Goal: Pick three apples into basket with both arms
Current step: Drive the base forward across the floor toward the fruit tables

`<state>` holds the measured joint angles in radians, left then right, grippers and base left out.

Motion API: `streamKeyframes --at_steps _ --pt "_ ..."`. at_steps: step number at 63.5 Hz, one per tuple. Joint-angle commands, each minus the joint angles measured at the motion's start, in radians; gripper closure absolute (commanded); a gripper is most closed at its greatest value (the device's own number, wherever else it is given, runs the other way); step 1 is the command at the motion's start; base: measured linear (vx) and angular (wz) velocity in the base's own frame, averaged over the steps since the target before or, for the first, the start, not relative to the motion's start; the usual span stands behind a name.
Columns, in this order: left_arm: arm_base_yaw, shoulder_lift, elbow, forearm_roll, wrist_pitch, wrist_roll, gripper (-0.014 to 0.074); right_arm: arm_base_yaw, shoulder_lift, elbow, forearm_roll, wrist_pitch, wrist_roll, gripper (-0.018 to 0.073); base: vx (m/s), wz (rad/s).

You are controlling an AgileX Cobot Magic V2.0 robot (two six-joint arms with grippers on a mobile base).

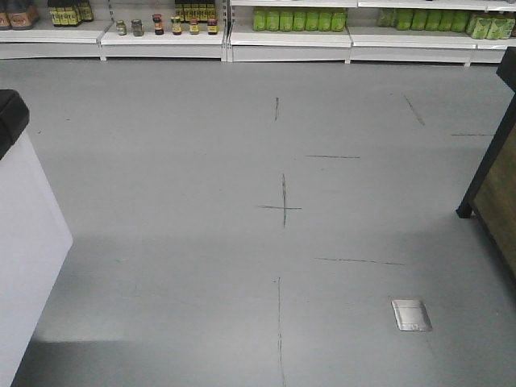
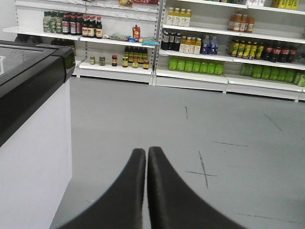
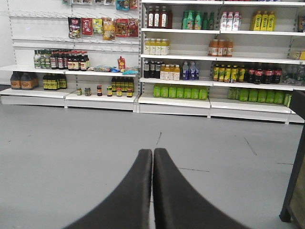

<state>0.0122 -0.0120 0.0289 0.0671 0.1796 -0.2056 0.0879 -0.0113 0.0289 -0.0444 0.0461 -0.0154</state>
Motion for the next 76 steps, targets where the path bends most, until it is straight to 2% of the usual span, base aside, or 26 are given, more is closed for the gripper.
streamKeyframes --at_steps 1,76 --pt "0.000 -0.015 0.002 0.000 -0.071 -0.009 0.0603 -0.007 -0.014 0.013 -0.004 -0.078 -0.011 0.0568 0.16 -0.05" --pt "0.000 -0.015 0.002 0.000 -0.071 -0.009 0.0603 -0.007 -0.014 0.013 -0.004 -0.078 -0.011 0.0568 0.10 -0.12"
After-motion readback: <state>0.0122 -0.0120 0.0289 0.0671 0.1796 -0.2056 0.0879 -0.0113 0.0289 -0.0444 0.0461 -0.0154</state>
